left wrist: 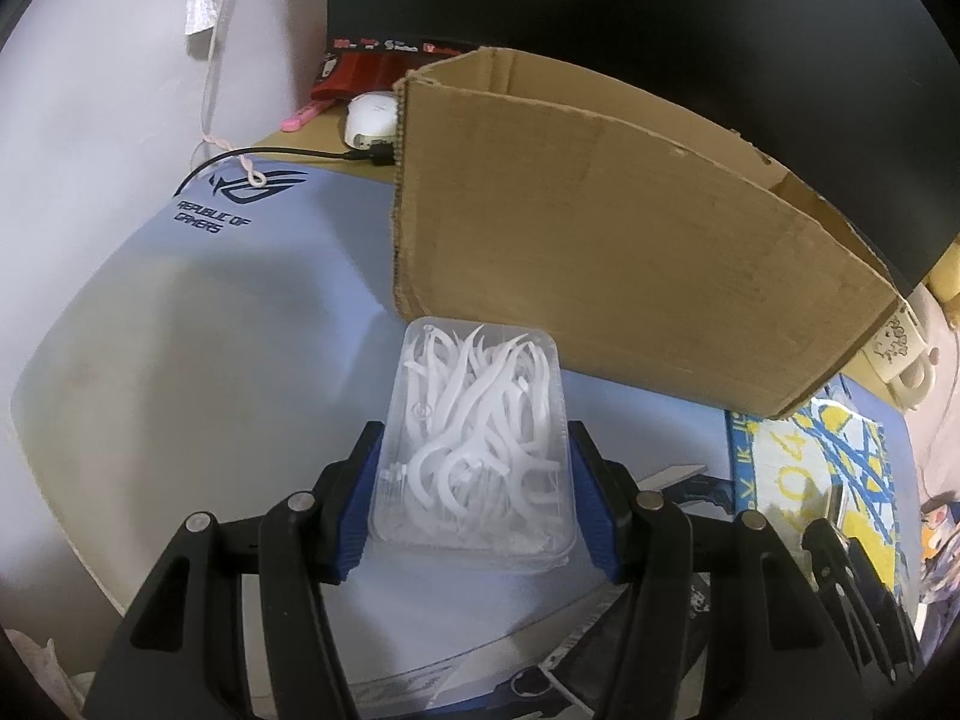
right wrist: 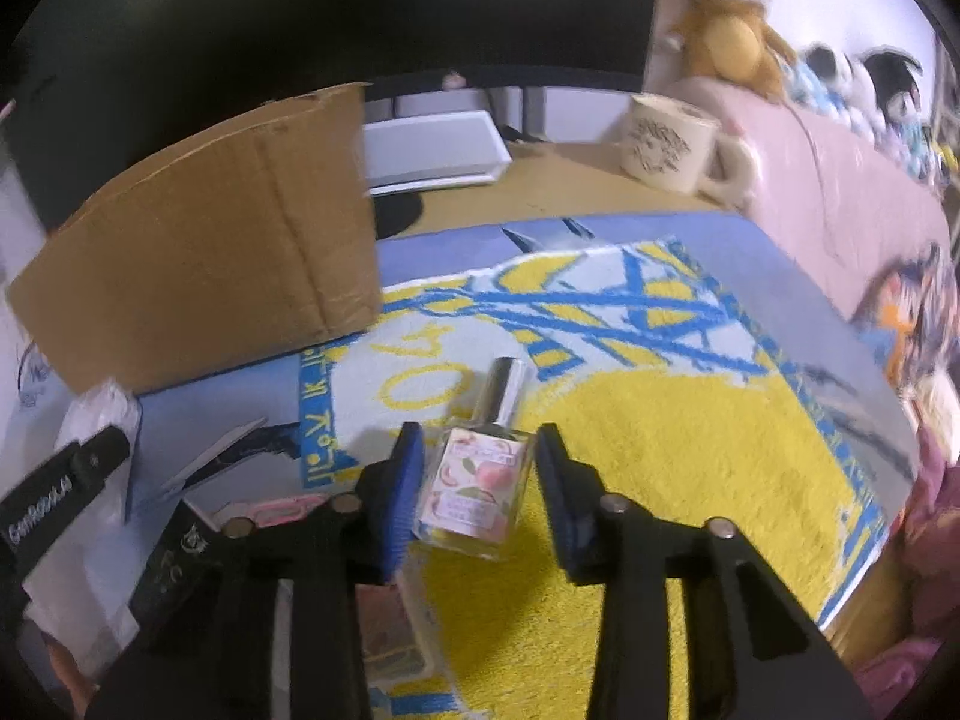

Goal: Organize objects
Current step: 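Grasp the clear floss-pick container with left tool while right tool grasps perfume bottle, then lift the floss-pick container and perfume bottle with both tools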

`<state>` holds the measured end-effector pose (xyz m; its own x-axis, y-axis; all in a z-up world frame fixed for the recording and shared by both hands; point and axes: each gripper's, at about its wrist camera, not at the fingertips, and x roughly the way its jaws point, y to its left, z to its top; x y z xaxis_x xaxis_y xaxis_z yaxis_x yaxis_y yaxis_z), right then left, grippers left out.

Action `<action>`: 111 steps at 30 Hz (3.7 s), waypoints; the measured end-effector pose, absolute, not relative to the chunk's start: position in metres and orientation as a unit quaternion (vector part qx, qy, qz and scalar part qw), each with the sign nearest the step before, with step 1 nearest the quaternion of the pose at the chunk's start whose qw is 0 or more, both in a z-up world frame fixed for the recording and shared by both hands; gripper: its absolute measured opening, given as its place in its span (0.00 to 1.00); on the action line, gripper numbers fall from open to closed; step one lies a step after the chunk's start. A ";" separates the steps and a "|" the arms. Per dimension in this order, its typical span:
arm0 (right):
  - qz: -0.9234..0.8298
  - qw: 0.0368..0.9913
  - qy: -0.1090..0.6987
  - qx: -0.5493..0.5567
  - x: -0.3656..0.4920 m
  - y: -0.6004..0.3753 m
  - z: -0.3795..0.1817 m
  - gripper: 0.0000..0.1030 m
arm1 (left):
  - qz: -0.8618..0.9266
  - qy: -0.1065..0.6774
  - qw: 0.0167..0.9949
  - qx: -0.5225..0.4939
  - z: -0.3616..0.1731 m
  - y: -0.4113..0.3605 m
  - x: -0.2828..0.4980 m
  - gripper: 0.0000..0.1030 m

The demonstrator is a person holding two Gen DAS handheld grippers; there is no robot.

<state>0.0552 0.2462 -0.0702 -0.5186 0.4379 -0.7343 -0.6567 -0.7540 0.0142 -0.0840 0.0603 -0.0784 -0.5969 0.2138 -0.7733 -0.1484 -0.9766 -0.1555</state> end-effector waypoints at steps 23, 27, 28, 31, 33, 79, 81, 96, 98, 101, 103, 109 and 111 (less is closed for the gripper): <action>0.892 0.280 0.133 -0.329 0.059 0.240 -0.058 0.33 | 0.908 -0.005 0.054 -0.416 -0.076 0.051 -0.086 0.55; 0.897 0.268 0.134 -0.325 0.057 0.245 -0.057 0.33 | 0.910 0.001 0.043 -0.411 -0.074 0.047 -0.087 0.55; 0.898 0.263 0.134 -0.325 0.057 0.246 -0.056 0.33 | 0.912 0.004 0.038 -0.409 -0.074 0.047 -0.087 0.55; 0.905 0.244 0.132 -0.323 0.055 0.247 -0.051 0.33 | 0.917 0.017 0.021 -0.398 -0.071 0.045 -0.085 0.55; 0.911 0.234 0.121 -0.317 0.055 0.246 -0.047 0.33 | 0.920 0.022 0.013 -0.391 -0.068 0.044 -0.083 0.55; 0.939 0.148 0.117 -0.289 0.062 0.218 -0.025 0.33 | 0.947 -0.007 0.027 -0.320 -0.023 0.024 -0.047 0.55; 0.939 0.148 0.121 -0.285 0.064 0.218 -0.022 0.33 | 0.948 -0.009 0.030 -0.315 -0.019 0.025 -0.045 0.55; 0.951 0.108 0.126 -0.261 0.066 0.217 0.009 0.33 | 0.961 -0.008 0.029 -0.275 0.017 0.025 -0.039 0.55; 0.953 0.110 0.122 -0.254 0.067 0.216 0.015 0.33 | 0.962 -0.010 0.029 -0.271 0.021 0.024 -0.040 0.55; 0.954 0.112 0.122 -0.248 0.068 0.217 0.022 0.33 | 0.963 -0.015 0.032 -0.266 0.028 0.023 -0.040 0.55; 0.955 0.110 0.123 -0.246 0.067 0.218 0.027 0.33 | 0.964 -0.017 0.035 -0.263 0.033 0.024 -0.041 0.55; 0.958 0.120 0.117 -0.234 0.062 0.218 0.045 0.33 | 0.967 -0.012 0.045 -0.251 0.048 0.032 -0.042 0.55; 0.956 0.122 0.125 -0.235 0.061 0.220 0.050 0.33 | 0.966 -0.016 0.051 -0.252 0.051 0.034 -0.043 0.55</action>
